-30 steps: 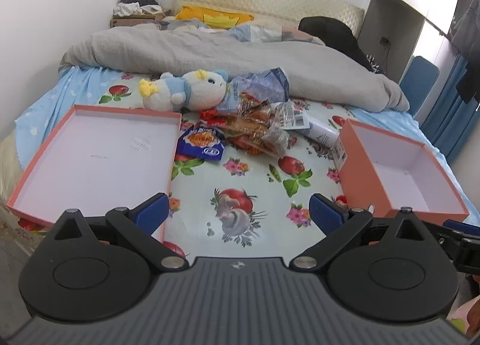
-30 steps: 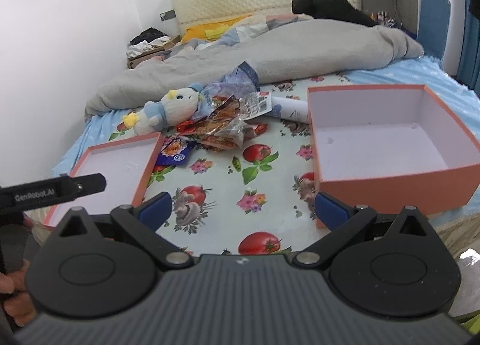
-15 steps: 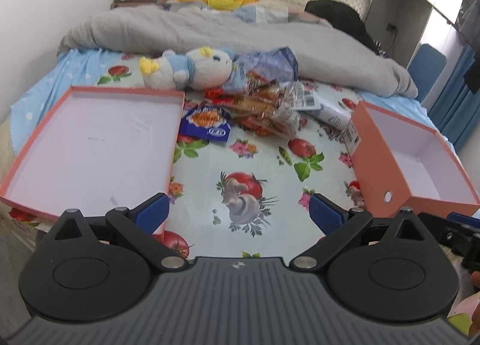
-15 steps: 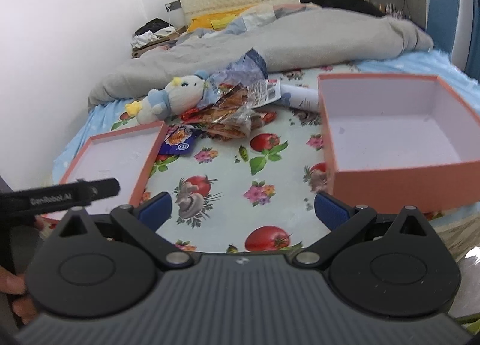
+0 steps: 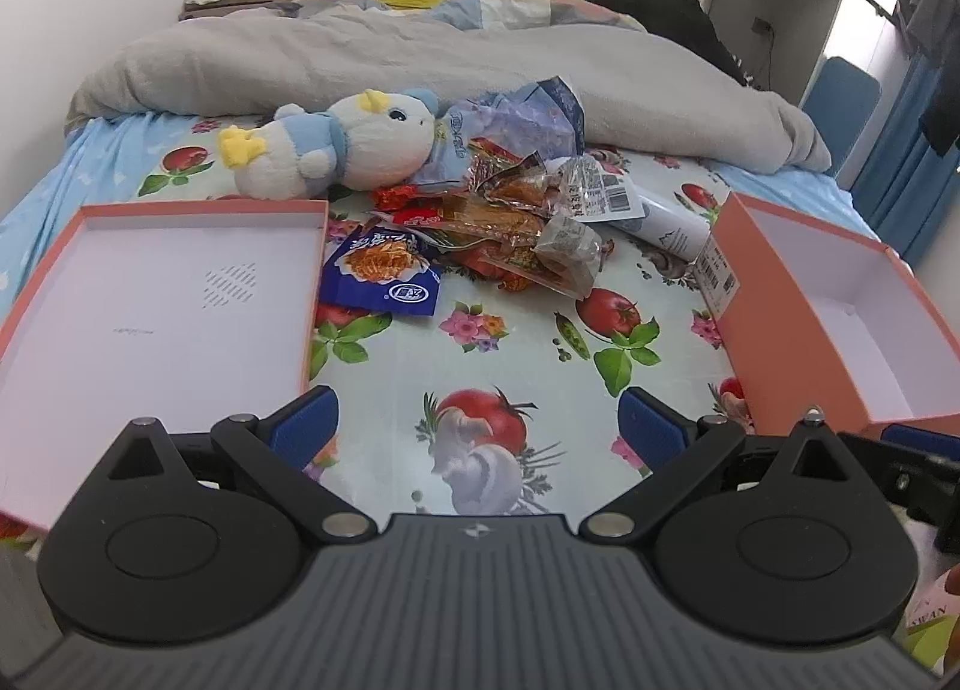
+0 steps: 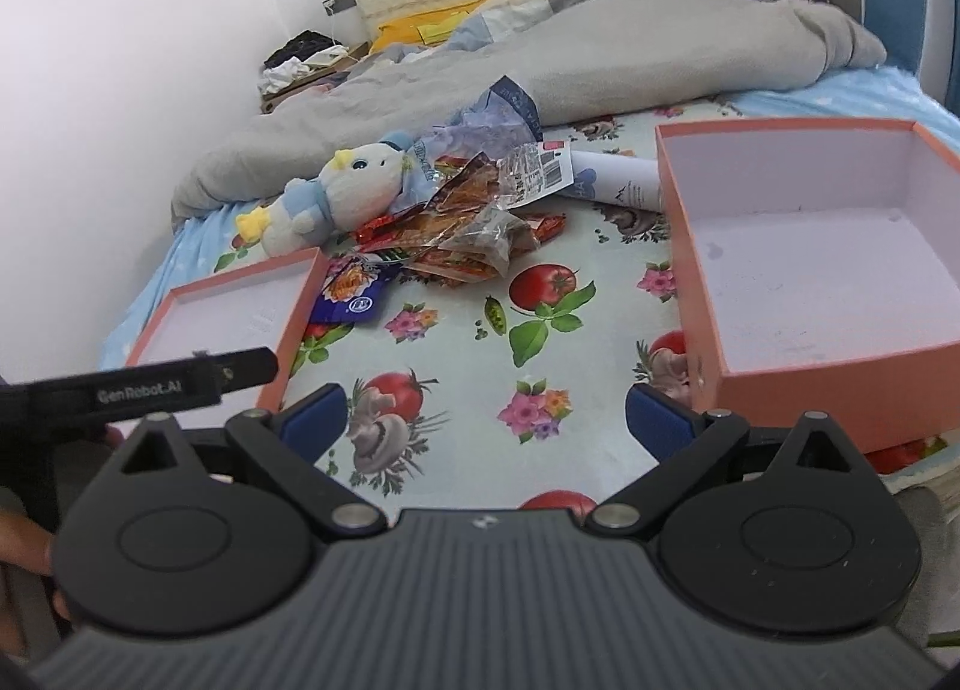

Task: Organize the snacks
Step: 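Grasp the blue-and-white snack bag with the left tool while the right tool grasps the clear packet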

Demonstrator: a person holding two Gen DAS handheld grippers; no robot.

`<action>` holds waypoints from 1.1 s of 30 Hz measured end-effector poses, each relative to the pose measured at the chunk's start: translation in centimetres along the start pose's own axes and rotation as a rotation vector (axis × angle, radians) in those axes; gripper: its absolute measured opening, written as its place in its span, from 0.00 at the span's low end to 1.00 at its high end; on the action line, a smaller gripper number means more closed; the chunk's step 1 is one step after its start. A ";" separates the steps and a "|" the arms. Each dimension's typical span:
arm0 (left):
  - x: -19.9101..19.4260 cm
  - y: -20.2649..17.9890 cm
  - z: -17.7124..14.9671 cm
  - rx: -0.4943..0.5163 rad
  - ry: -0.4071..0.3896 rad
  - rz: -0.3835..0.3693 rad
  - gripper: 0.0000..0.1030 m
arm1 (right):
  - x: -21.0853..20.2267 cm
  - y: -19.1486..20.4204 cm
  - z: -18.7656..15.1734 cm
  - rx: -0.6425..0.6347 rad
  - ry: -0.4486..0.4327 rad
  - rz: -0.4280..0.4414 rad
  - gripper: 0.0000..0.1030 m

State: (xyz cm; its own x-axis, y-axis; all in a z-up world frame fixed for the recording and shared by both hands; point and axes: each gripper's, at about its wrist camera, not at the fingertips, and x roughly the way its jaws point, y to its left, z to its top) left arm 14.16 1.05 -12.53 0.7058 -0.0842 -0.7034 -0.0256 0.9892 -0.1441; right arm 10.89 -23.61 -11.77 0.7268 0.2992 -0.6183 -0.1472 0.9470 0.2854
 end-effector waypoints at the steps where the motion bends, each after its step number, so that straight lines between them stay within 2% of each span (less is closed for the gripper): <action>1: 0.5 0.0 0.1 0.005 0.003 -0.001 0.98 | 0.5 -0.1 0.2 0.017 0.004 0.001 0.98; 7: 3.8 0.2 0.7 0.058 0.037 0.019 0.98 | 3.8 -0.5 1.5 0.009 0.023 -0.014 0.97; 12: 6.9 0.8 1.6 0.059 0.068 0.036 0.98 | 6.5 -0.7 3.2 0.012 0.035 -0.021 0.96; 17: 9.5 1.3 3.1 0.060 0.074 0.046 0.98 | 9.1 0.1 4.5 -0.025 0.022 -0.038 0.96; 23: 12.9 1.8 4.3 0.079 0.108 0.053 0.98 | 12.2 0.0 6.4 -0.002 -0.004 -0.052 0.95; 26: 14.0 1.2 4.7 0.137 0.107 0.037 0.98 | 14.0 -0.3 7.4 0.029 0.003 -0.055 0.92; 30: 15.9 0.5 4.9 0.201 0.121 0.048 0.98 | 16.3 -0.8 8.4 0.059 0.035 -0.029 0.81; 33: 17.6 0.6 5.2 0.222 0.129 0.055 0.98 | 18.2 -1.0 8.8 0.061 0.059 -0.012 0.80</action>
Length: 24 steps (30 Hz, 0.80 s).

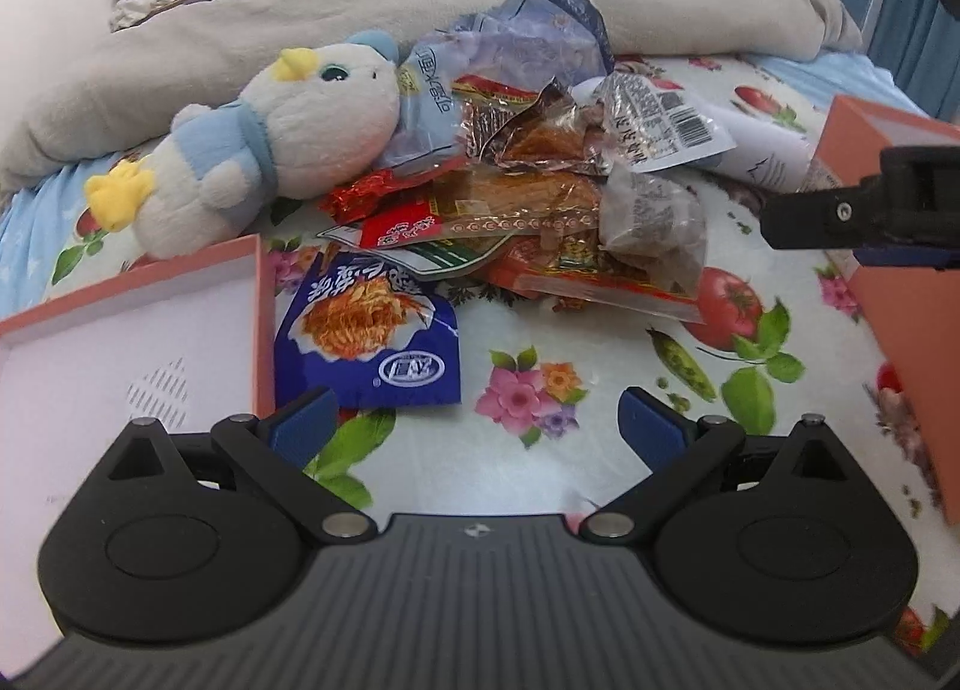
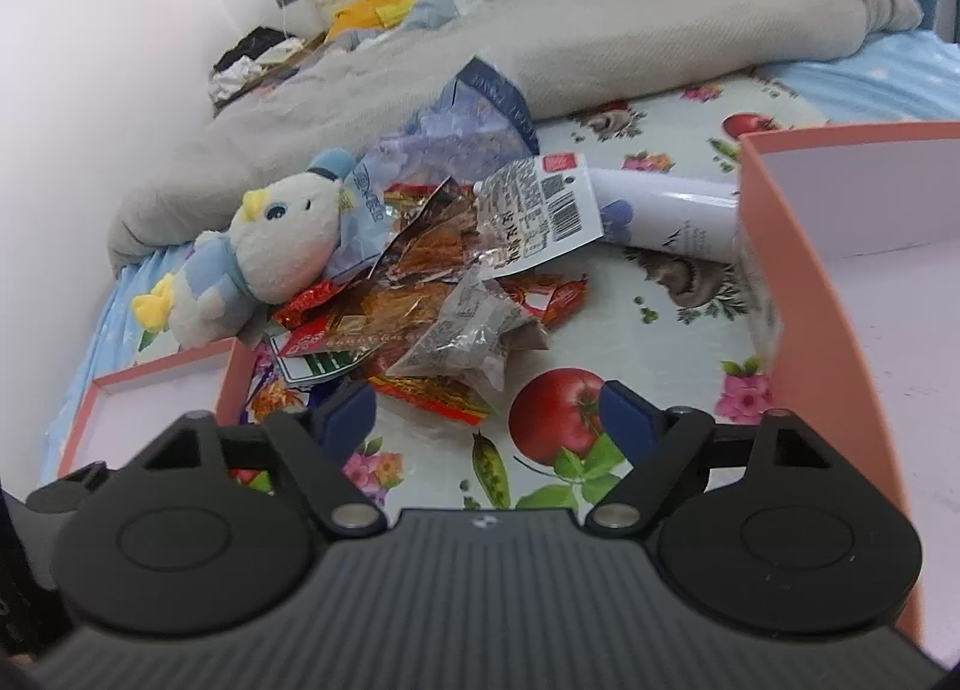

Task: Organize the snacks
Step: 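Grasp the blue-and-white snack bag with the left tool while the right tool grasps the clear packet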

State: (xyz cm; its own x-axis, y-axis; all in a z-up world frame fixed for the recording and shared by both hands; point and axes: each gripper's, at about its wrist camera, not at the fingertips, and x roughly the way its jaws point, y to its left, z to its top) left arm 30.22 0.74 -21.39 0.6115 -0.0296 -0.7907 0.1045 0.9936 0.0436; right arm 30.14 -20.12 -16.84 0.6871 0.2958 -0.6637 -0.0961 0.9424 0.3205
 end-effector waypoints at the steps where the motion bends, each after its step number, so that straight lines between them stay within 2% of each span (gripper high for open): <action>1: 0.6 0.1 0.2 0.011 0.005 0.007 0.98 | 0.6 0.0 0.2 0.003 0.005 0.005 0.80; 9: 4.4 0.7 1.9 0.086 0.013 0.029 0.98 | 4.5 -0.3 2.1 0.029 0.037 0.056 0.80; 13: 5.7 0.3 2.4 0.149 0.012 0.063 0.98 | 6.1 0.0 3.1 0.006 0.068 0.076 0.80; 16: 7.1 0.2 2.3 0.195 0.032 0.086 0.98 | 7.0 0.3 3.7 -0.035 0.077 0.041 0.79; 20: 8.2 0.4 2.3 0.203 0.019 0.106 0.98 | 8.5 0.6 3.9 -0.083 0.116 -0.017 0.79; 24: 8.7 0.7 2.4 0.201 -0.007 0.109 0.98 | 9.2 0.7 3.9 -0.067 0.138 -0.008 0.79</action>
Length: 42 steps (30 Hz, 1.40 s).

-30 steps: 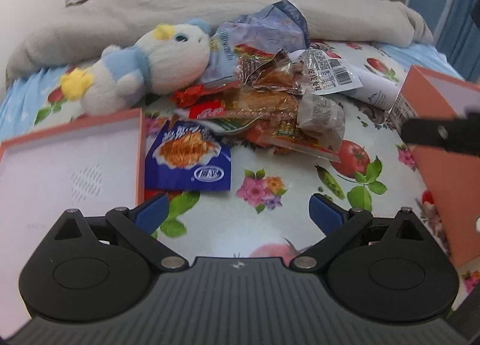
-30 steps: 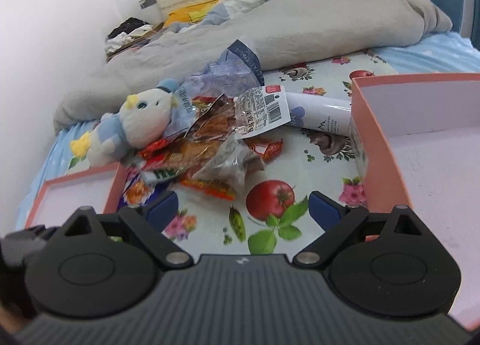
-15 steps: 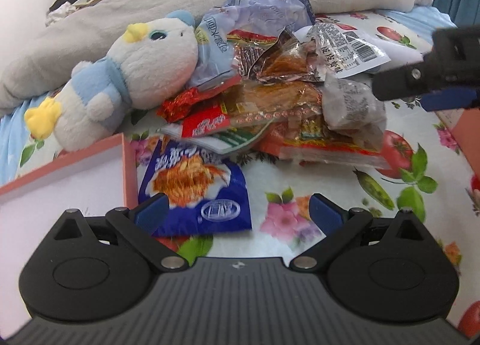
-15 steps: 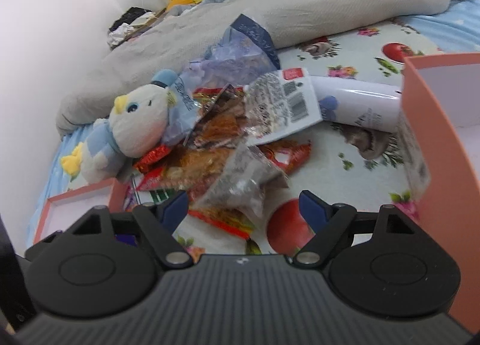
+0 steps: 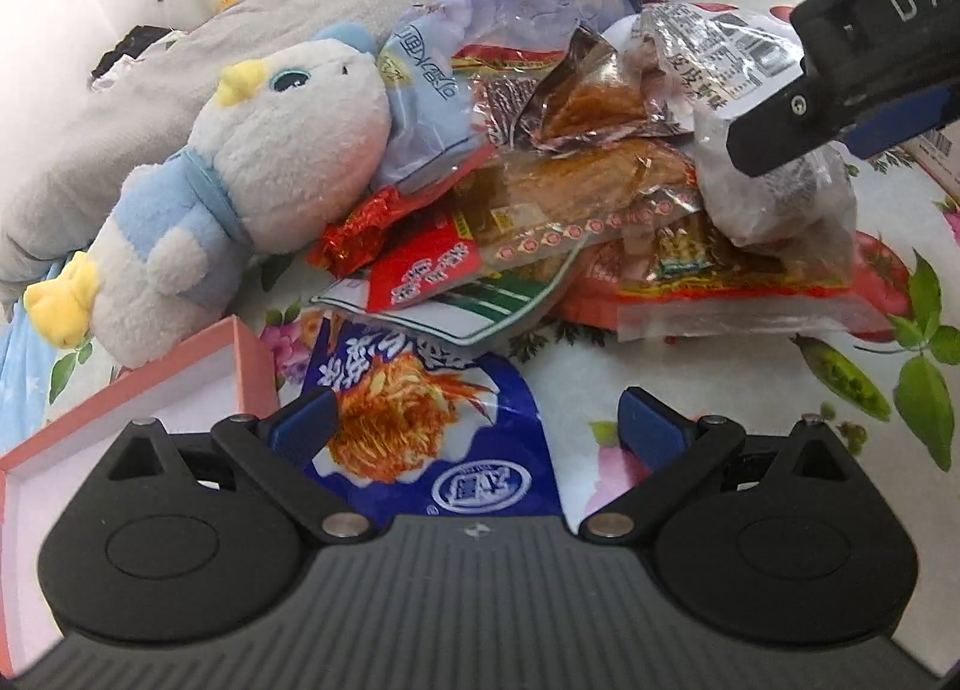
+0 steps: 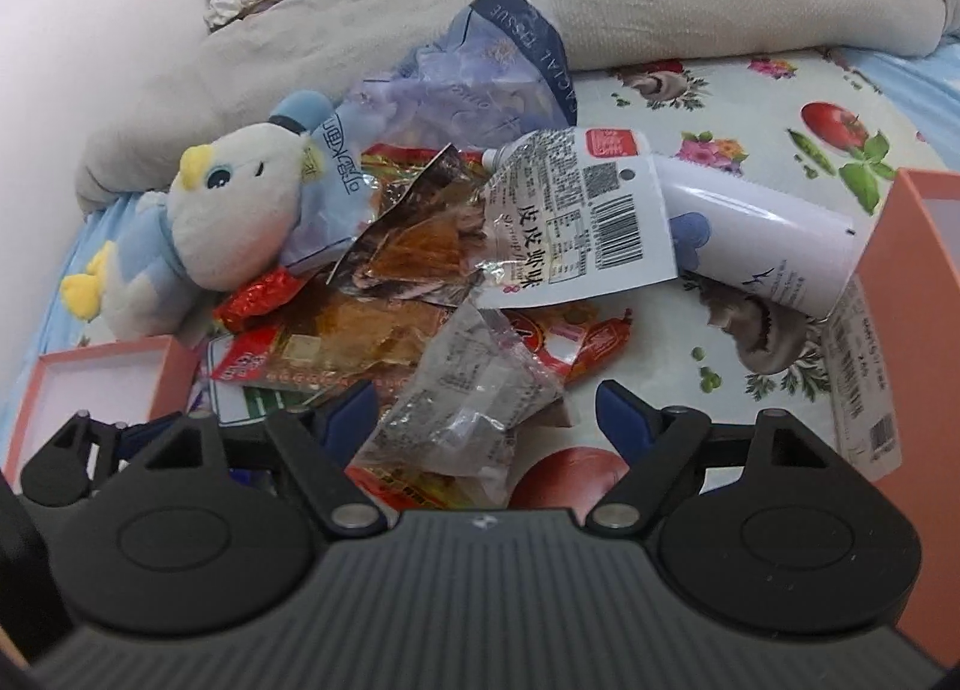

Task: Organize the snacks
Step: 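Grasp the blue-and-white snack bag with the left tool while the right tool grasps the clear packet, then lift the blue bag with the left tool while the right tool lifts the clear packet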

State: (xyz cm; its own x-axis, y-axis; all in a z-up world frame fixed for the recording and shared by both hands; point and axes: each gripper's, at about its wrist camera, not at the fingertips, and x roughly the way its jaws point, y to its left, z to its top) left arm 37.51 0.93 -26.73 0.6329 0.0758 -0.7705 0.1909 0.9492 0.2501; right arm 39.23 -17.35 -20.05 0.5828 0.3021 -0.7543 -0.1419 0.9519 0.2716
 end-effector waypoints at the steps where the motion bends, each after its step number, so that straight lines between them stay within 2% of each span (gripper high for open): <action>1: 0.1 0.1 0.1 -0.003 -0.005 0.004 0.98 | 0.2 0.2 0.0 0.001 0.001 0.000 0.79; 5: 0.9 0.8 0.2 -0.046 -0.019 0.009 0.98 | 1.4 1.1 -0.2 -0.048 0.022 -0.042 0.78; 7: 1.1 1.2 0.1 -0.082 -0.027 0.001 0.98 | 2.0 1.1 -0.3 -0.055 0.037 -0.058 0.72; 10: 1.5 2.0 -0.1 -0.141 -0.033 0.005 0.96 | 1.8 0.5 -0.4 -0.042 0.029 -0.073 0.70; 14: 1.2 2.6 -0.2 -0.181 -0.035 0.018 0.80 | 1.1 0.2 -0.6 -0.041 0.028 -0.083 0.65; 16: 1.1 2.6 -0.4 -0.182 -0.037 0.017 0.76 | 0.8 0.2 -0.8 -0.056 0.027 -0.101 0.62; 22: -0.3 1.7 -1.4 -0.101 -0.053 0.066 0.53 | -1.0 0.1 -1.5 -0.058 0.018 -0.118 0.59; 29: -2.5 1.5 -3.1 -0.112 -0.050 0.058 0.48 | -3.6 0.0 -3.3 -0.063 0.000 -0.125 0.59; 42: -9.0 -0.9 -7.0 -0.143 -0.042 0.017 0.45 | -7.4 -0.2 -8.8 -0.088 0.022 -0.143 0.59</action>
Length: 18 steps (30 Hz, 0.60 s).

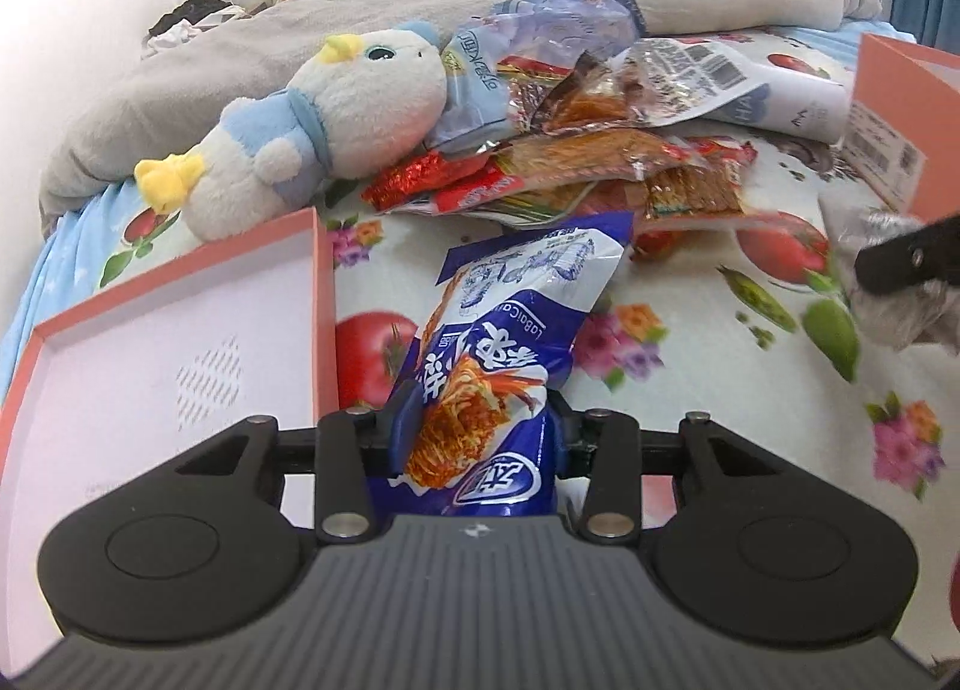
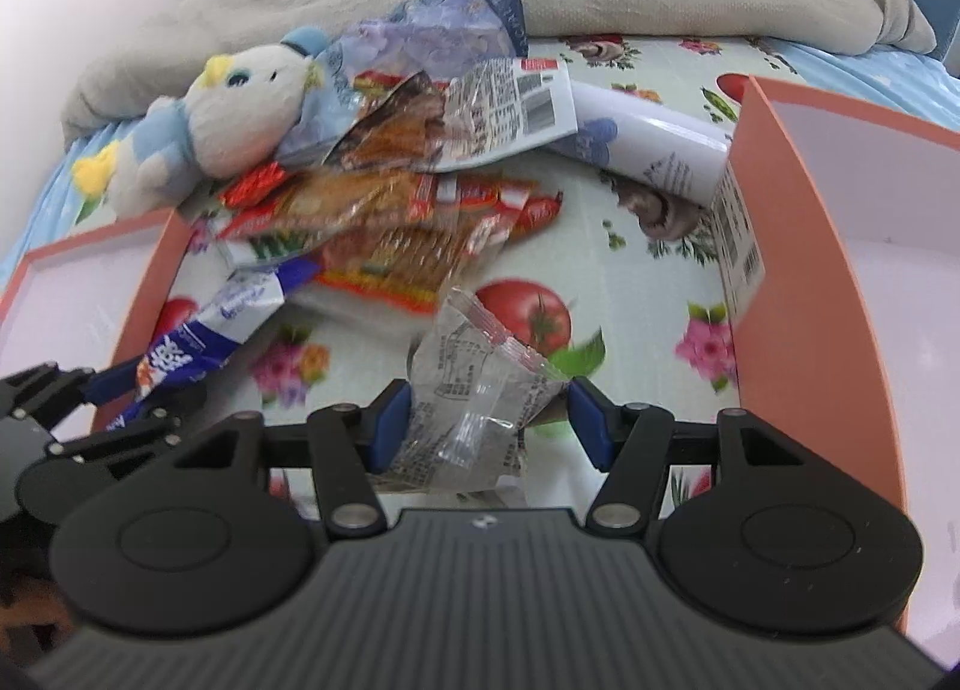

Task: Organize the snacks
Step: 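Lift the blue bag with the left tool while the right tool lifts the clear packet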

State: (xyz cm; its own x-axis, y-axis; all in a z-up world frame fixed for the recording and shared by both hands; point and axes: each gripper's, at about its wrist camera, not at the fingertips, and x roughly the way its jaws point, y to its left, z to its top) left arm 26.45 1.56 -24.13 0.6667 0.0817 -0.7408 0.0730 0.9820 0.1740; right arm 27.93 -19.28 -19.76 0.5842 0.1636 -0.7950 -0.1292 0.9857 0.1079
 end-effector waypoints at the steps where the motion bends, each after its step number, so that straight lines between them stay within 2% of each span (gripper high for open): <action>1: -0.4 -0.2 -0.2 -0.002 0.001 -0.003 0.45 | -0.2 0.0 -0.4 -0.003 0.002 -0.002 0.59; 8: -3.4 -1.4 -2.2 -0.072 0.032 -0.004 0.46 | -1.4 0.3 -3.9 -0.043 0.021 -0.005 0.59; 15: -6.0 -3.1 -3.8 -0.096 0.066 -0.059 0.47 | -2.3 0.2 -6.7 -0.081 0.053 0.004 0.59; 16: -6.3 -3.3 -3.8 -0.097 0.072 -0.070 0.48 | -2.4 0.1 -6.9 -0.083 0.055 0.002 0.59; 18: -6.9 -3.4 -3.9 -0.111 0.070 -0.089 0.59 | -2.5 -0.2 -7.2 -0.085 0.053 -0.005 0.59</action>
State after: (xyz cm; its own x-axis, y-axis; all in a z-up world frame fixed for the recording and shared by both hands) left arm 18.71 -1.70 -22.12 0.6076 0.0010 -0.7943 0.0447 0.9984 0.0355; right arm 20.74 -20.17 -22.05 0.5422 0.1541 -0.8260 -0.1953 0.9792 0.0545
